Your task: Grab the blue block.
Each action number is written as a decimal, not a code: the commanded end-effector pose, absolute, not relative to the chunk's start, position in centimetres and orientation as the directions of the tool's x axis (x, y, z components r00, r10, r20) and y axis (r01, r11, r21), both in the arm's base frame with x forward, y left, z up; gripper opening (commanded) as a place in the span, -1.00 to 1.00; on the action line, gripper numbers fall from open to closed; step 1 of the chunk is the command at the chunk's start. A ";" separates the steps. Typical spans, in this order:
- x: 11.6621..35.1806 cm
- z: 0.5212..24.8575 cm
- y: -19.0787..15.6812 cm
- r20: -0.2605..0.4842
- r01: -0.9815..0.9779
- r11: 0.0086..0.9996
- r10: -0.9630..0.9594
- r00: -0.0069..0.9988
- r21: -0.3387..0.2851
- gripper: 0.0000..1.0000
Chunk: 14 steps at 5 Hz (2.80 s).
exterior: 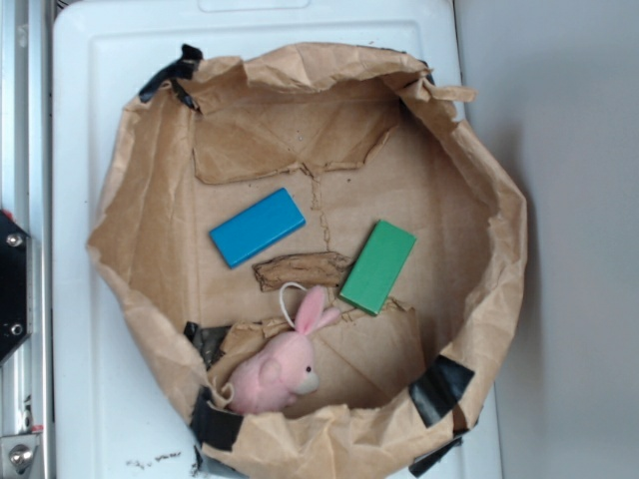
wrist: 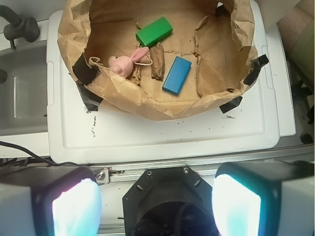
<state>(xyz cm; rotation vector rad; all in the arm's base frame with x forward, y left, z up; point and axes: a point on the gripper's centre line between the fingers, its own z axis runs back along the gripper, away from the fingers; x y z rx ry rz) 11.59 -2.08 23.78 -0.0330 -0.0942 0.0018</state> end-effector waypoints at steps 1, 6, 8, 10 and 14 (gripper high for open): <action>11.6 23.8 -2.1 0.094 0.000 0.999 0.003 0.996 -0.033 1.00; 22.9 13.9 0.8 0.064 -0.053 0.999 0.053 0.997 -0.004 1.00; 22.9 13.9 0.8 0.064 -0.053 0.999 0.053 0.997 -0.004 1.00; 23.3 12.7 0.6 0.046 -0.106 0.993 0.108 0.993 -0.057 1.00; 27.9 7.5 2.9 0.108 -0.185 0.958 0.212 0.971 -0.220 1.00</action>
